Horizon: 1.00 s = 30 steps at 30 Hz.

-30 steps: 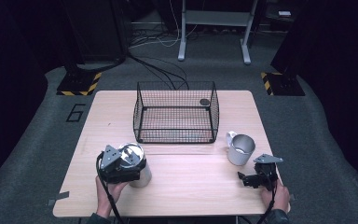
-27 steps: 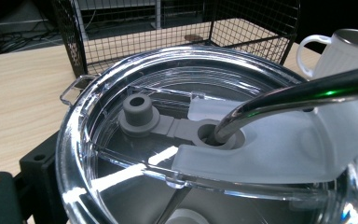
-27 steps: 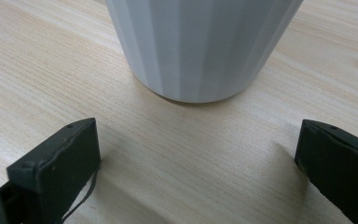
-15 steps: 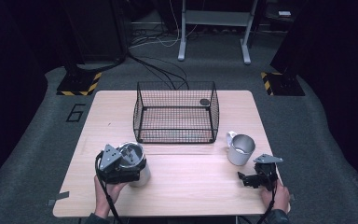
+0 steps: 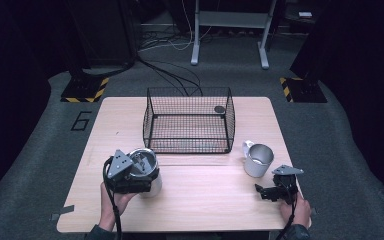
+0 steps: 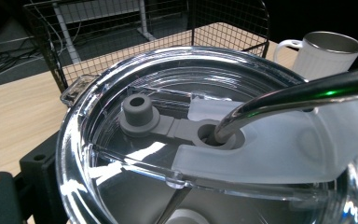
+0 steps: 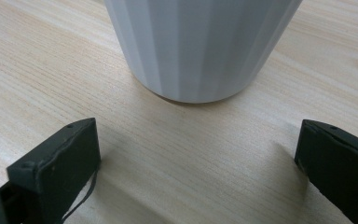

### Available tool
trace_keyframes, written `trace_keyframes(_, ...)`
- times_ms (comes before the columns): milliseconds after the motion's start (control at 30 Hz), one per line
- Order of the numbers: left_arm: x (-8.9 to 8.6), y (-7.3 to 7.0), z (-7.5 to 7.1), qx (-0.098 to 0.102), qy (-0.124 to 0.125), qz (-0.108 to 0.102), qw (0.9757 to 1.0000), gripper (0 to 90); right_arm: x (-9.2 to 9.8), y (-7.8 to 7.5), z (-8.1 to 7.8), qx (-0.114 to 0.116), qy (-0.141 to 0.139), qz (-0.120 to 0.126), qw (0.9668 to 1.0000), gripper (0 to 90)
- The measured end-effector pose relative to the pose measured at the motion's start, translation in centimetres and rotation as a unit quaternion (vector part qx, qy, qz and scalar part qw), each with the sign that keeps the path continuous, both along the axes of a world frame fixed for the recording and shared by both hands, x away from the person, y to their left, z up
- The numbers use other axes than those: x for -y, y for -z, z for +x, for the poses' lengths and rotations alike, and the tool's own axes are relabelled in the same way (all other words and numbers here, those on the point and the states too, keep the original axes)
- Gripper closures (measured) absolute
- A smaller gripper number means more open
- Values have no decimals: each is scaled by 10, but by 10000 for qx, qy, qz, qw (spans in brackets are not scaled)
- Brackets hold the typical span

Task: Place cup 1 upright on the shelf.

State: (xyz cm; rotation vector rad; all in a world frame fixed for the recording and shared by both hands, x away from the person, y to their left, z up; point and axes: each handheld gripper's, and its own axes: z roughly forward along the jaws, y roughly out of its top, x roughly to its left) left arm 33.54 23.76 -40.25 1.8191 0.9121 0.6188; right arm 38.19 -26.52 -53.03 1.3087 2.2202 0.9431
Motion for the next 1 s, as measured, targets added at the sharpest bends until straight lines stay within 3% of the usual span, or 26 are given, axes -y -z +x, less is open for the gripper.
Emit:
trace_keyframes(267,5,-12,5,-76,179,102,9998,34,0,0,0,1,15,3,10000,0)
trace_keyframes(433,7,-21,9,-153,359,5,9992,34,0,0,0,7,4,-4,10000,0)
trace_keyframes(567,12,-28,12,-121,465,-189,9987,34,-1,0,1,-19,41,2,10000,0)
trace_keyframes(733,16,-34,20,-236,647,-524,9962,34,-1,0,0,-26,48,9,10000,0)
trace_keyframes(1000,25,-41,29,-176,701,-396,9966,34,0,0,1,-14,37,-1,10000,0)
